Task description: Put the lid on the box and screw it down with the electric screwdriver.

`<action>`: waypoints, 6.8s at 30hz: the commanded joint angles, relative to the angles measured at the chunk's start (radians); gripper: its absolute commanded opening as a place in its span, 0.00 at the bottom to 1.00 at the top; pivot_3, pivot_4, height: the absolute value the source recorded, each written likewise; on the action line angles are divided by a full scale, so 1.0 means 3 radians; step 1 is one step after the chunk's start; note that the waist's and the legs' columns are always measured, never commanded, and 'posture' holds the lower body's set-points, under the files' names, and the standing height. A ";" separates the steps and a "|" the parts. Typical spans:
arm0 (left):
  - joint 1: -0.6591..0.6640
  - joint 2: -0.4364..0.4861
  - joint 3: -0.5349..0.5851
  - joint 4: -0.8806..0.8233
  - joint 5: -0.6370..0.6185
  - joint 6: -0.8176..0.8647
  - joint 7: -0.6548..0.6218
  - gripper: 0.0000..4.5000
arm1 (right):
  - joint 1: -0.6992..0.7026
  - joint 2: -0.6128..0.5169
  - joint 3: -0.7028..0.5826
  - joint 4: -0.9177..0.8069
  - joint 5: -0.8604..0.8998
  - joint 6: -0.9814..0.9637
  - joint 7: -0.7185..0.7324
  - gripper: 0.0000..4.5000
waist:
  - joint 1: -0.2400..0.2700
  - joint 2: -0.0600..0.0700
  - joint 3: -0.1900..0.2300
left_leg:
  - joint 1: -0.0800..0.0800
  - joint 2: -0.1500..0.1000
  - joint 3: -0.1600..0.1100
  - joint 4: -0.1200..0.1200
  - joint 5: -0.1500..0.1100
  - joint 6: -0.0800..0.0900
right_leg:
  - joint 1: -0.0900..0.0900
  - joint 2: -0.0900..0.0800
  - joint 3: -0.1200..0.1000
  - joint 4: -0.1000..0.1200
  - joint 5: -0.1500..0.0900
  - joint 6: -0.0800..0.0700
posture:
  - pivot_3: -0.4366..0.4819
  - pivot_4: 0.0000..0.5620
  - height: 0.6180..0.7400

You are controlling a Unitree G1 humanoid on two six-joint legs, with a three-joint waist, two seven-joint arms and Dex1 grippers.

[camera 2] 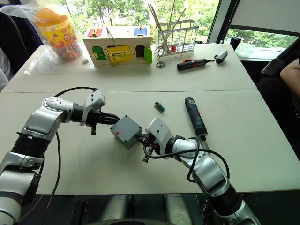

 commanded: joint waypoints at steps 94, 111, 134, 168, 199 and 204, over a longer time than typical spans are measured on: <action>-0.0099 -0.0188 0.0011 -0.0059 -0.0044 -0.0014 0.0091 0.10 | -0.0110 -0.0078 -0.0059 -0.0270 0.0132 0.0119 -0.0013 0.01 | 0.0002 0.0000 0.0000 | 0.0000 0.0000 0.0000 0.0000 0.0000 0.0000 | 0.0000 0.0000 0.0000 0.0000 0.0000 0.0000 | 0.48 0.27 0.97; 0.0149 -0.0079 0.0083 0.0036 0.0007 -0.0031 0.0244 0.10 | -0.0026 -0.0191 -0.0002 -0.0054 0.0146 0.0058 0.0082 0.01 | -0.0003 0.0000 0.0000 | 0.0000 0.0001 0.0000 0.0000 0.0000 0.0000 | 0.0000 0.0000 0.0000 0.0000 0.0000 0.0000 | 0.48 0.27 0.97; 0.0602 -0.0020 0.0061 -0.0850 -0.0154 0.0451 0.0281 0.10 | -0.0241 -0.0125 -0.0058 0.0541 -0.0092 -0.0390 0.0100 0.01 | 0.0005 0.0000 0.0000 | 0.0000 0.0002 0.0001 0.0000 0.0000 0.0000 | 0.0000 -0.0002 0.0000 0.0001 0.0000 0.0000 | 0.48 0.27 0.97; 0.0232 0.0000 0.0517 -0.1432 -0.1054 0.0871 0.0339 0.10 | 0.0450 -0.0364 -0.1424 -0.0188 0.0487 0.0218 -0.0150 0.42 | 0.0072 0.0000 -0.0001 | -0.0001 0.0001 0.0003 0.0001 0.0000 0.0000 | 0.0002 -0.0003 0.0002 -0.0001 0.0000 0.0001 | 0.48 0.27 0.97; 0.0477 0.0382 0.0143 -0.1546 -0.0732 0.0404 0.0258 0.10 | 0.0392 -0.0132 -0.1053 0.0303 0.0463 -0.0116 -0.0268 0.42 | 0.0079 0.0006 0.0003 | 0.0001 0.0000 0.0004 0.0000 0.0000 0.0000 | 0.0001 0.0002 0.0004 -0.0001 0.0000 0.0000 | 0.48 0.27 0.97; 0.0486 0.0380 0.0132 -0.1514 -0.0711 0.0361 0.0266 0.10 | 0.0390 -0.0128 -0.1034 0.0340 0.0449 -0.0150 -0.0283 0.02 | 0.0079 0.0006 0.0003 | 0.0001 0.0000 0.0005 0.0000 0.0000 0.0000 | 0.0001 0.0002 0.0004 -0.0001 0.0000 0.0000 | 0.48 0.27 0.97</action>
